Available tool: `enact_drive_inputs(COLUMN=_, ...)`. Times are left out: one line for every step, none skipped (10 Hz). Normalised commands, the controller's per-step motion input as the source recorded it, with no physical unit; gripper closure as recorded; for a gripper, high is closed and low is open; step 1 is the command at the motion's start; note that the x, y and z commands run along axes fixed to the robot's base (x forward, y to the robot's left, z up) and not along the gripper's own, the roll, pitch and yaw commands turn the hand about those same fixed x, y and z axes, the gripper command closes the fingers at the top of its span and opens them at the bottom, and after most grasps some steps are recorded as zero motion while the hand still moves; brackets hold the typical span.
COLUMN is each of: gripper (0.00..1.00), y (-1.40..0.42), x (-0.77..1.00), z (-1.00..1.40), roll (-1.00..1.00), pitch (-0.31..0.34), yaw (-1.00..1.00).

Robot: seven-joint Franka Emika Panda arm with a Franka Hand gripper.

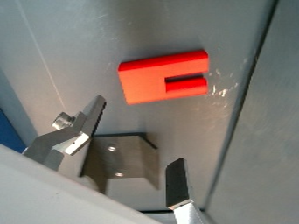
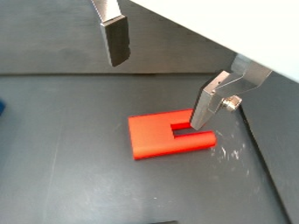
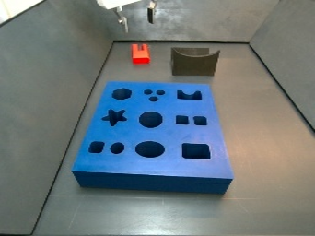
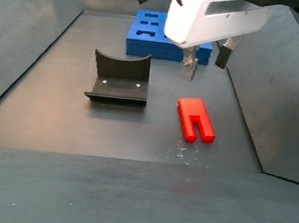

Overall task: Pick up the square-circle object. Move up. Rotate the square-circle object. Place the square-circle object on the fixture. Regrasp the square-circle object. Move to above the board. Insert the square-circle object.
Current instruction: Rotate the square-circle object.

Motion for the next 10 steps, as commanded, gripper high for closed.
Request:
enact_drive_inputs(gripper=0.0, y=0.01, x=0.04, z=-0.04, roll=0.0, pitch=-0.004, yaw=1.0)
enact_drive_inputs(gripper=0.0, y=0.01, x=0.04, z=-0.04, roll=0.0, pitch=-0.004, yaw=1.0)
enact_drive_inputs(gripper=0.0, y=0.01, x=0.04, z=-0.04, roll=0.0, pitch=-0.004, yaw=1.0)
enact_drive_inputs(gripper=0.0, y=0.01, x=0.04, z=-0.04, roll=0.0, pitch=-0.005, yaw=1.0)
enact_drive_inputs(gripper=0.0, y=0.01, x=0.04, z=-0.04, roll=0.0, pitch=-0.005, yaw=1.0)
enact_drive_inputs(gripper=0.0, y=0.01, x=0.04, z=-0.04, roll=0.0, pitch=-0.005, yaw=1.0)
enact_drive_inputs(gripper=0.0, y=0.01, x=0.04, z=-0.04, roll=0.0, pitch=-0.005, yaw=1.0)
enact_drive_inputs(gripper=0.0, y=0.01, x=0.04, z=-0.04, roll=0.0, pitch=-0.005, yaw=1.0)
enact_drive_inputs(gripper=0.0, y=0.01, x=0.04, z=-0.04, roll=0.0, pitch=-0.006, yaw=1.0)
enact_drive_inputs(gripper=0.0, y=0.0, x=0.04, z=-0.04, roll=0.0, pitch=-0.006, yaw=1.0)
